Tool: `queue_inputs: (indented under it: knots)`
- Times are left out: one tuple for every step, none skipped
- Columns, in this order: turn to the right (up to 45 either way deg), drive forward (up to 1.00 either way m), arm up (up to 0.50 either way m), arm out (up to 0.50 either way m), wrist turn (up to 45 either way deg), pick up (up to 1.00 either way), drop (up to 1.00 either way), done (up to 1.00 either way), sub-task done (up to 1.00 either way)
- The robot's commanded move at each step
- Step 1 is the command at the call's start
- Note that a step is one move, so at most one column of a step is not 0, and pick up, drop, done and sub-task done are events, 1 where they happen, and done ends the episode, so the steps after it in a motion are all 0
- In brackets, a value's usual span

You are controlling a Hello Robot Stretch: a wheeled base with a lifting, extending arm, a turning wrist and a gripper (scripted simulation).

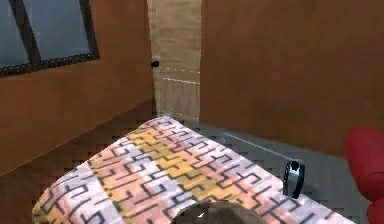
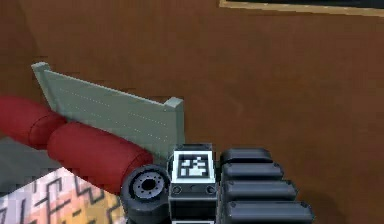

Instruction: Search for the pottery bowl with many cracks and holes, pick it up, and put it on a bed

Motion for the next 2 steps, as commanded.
queue_inputs:
  knots:
    - [-45.0, 0.00, 0.00, 0.00, 0.0, 0.00, 0.00, 0.00, 0.00]
    - [-30.0, 0.00, 0.00, 0.00, 0.0, 0.00, 0.00, 0.00, 0.00]
